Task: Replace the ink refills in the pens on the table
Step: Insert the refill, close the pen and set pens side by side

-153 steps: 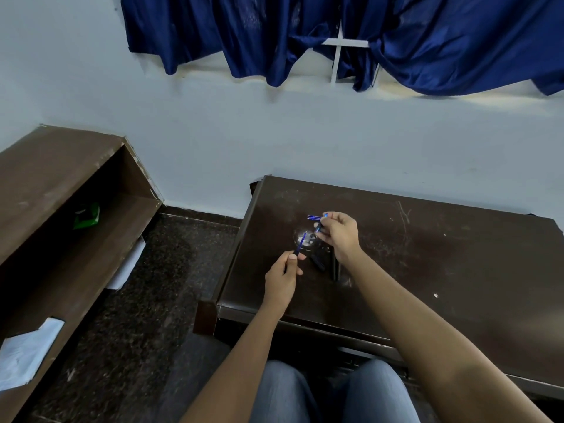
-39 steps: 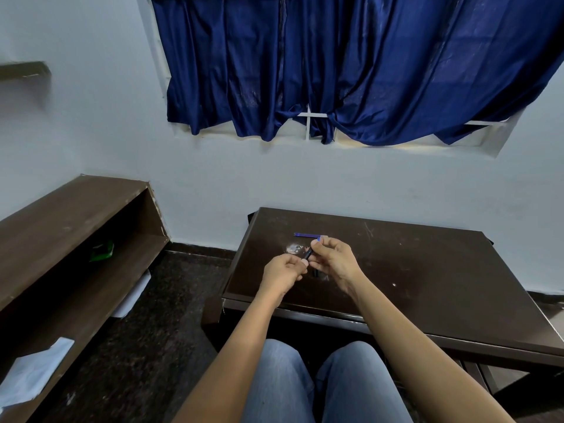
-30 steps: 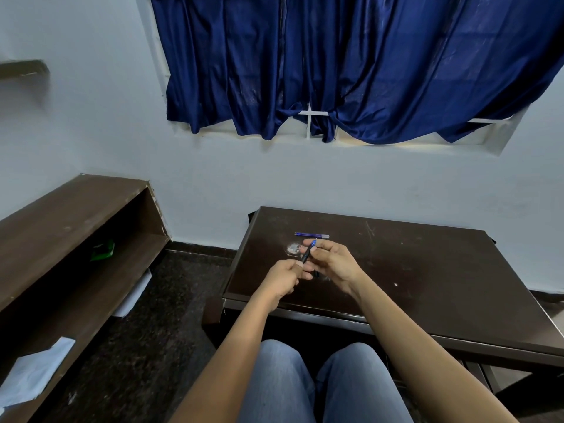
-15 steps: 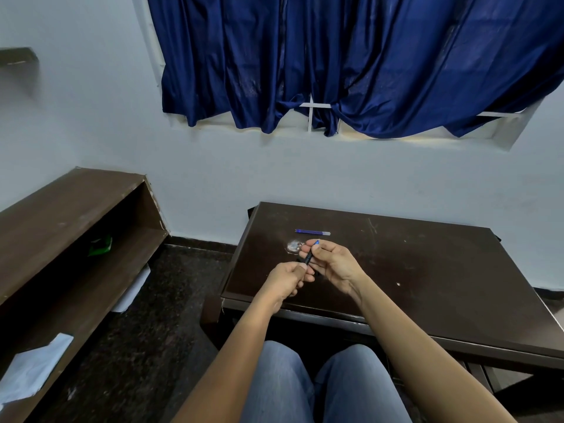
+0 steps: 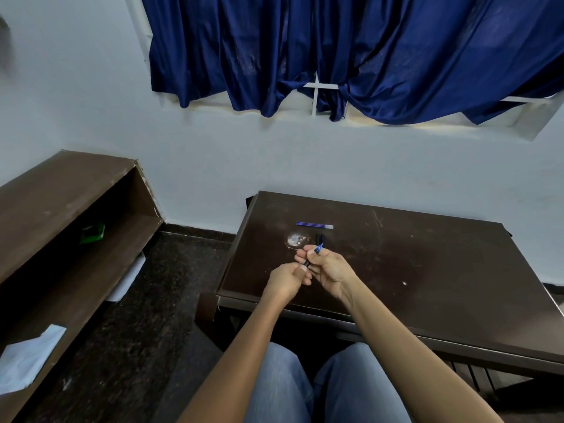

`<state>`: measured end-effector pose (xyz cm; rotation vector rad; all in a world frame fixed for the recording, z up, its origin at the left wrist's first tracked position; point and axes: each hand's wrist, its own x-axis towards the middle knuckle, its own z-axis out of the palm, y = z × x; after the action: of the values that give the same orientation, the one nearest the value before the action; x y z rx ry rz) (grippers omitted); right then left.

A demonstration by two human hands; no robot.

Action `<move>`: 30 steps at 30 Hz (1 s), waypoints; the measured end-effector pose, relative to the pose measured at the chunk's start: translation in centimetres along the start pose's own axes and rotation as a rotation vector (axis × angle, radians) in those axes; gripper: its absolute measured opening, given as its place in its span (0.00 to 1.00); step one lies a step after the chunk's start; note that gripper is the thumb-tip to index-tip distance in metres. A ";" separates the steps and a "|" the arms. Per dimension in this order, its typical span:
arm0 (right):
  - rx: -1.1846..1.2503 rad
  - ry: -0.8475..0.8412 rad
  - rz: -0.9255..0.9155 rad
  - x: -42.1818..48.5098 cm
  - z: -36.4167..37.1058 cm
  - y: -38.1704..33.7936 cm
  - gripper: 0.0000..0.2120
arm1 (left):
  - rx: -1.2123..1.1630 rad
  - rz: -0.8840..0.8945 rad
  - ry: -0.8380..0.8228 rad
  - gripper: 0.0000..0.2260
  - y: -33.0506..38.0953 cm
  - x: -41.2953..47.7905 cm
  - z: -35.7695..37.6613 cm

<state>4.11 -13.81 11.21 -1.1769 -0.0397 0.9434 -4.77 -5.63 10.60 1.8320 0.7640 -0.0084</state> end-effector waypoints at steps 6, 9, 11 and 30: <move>0.114 0.321 0.092 2.5 0.5 2.5 0.08 | 0.498 0.138 0.218 0.08 -3.2 1.7 1.9; 0.036 0.237 0.131 4.5 0.0 3.1 0.09 | 0.511 0.115 0.262 0.09 -4.0 2.9 2.1; -0.043 0.127 0.169 5.7 -0.7 2.9 0.11 | 0.397 0.059 0.245 0.10 -4.6 3.9 1.8; -1.850 -0.067 -0.125 16.0 -2.9 3.9 0.21 | 0.114 -0.161 0.163 0.10 -8.3 8.8 -0.3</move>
<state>13.28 -5.50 -0.10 -2.7337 -1.2382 0.6718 -2.08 0.56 0.62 1.8908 1.0430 -0.0068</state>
